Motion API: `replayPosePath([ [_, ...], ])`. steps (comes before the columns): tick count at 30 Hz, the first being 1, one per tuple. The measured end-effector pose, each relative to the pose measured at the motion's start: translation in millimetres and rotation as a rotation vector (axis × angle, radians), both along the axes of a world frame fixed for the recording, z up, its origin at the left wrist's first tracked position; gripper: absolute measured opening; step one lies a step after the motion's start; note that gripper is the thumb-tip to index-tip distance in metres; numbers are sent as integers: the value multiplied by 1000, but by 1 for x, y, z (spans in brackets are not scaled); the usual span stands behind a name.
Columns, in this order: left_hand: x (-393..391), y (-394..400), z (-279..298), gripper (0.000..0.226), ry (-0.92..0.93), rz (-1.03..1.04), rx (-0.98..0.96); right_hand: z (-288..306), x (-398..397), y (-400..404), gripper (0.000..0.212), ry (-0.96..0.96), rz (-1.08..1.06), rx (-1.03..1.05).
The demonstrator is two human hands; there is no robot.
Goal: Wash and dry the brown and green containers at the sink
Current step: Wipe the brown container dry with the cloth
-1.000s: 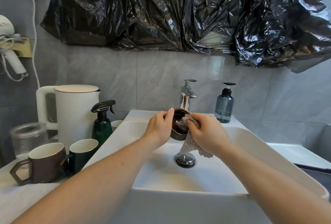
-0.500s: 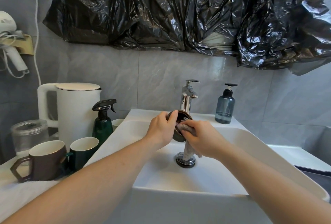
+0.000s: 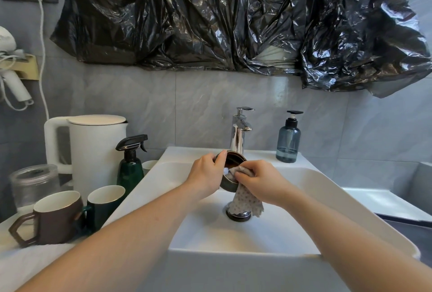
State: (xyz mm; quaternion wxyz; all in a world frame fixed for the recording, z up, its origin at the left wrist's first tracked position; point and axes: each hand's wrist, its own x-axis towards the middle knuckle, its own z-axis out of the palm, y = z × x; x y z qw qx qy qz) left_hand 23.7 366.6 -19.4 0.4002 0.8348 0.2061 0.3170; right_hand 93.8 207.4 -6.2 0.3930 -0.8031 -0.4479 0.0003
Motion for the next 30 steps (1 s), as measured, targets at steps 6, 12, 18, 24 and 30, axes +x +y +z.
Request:
replayPosePath([
  [6, -2, 5, 1, 48, -4, 2, 21, 3, 11, -2, 19, 125, -96, 338],
  [12, -8, 4, 0, 30, 77, 23, 361, 8, 17, -6, 14, -41, -292, 570],
  [18, -11, -4, 3, 10, 47, 10, 557, 7, 11, -5, 13, -84, -191, 534],
  [24, -16, -6, 8, 15, 17, 60, 636, 5, 7, -2, 29, -194, -95, 360],
  [30, -18, -6, 9, 15, -79, 119, 543, 2, 11, -3, 35, -179, -82, 279],
])
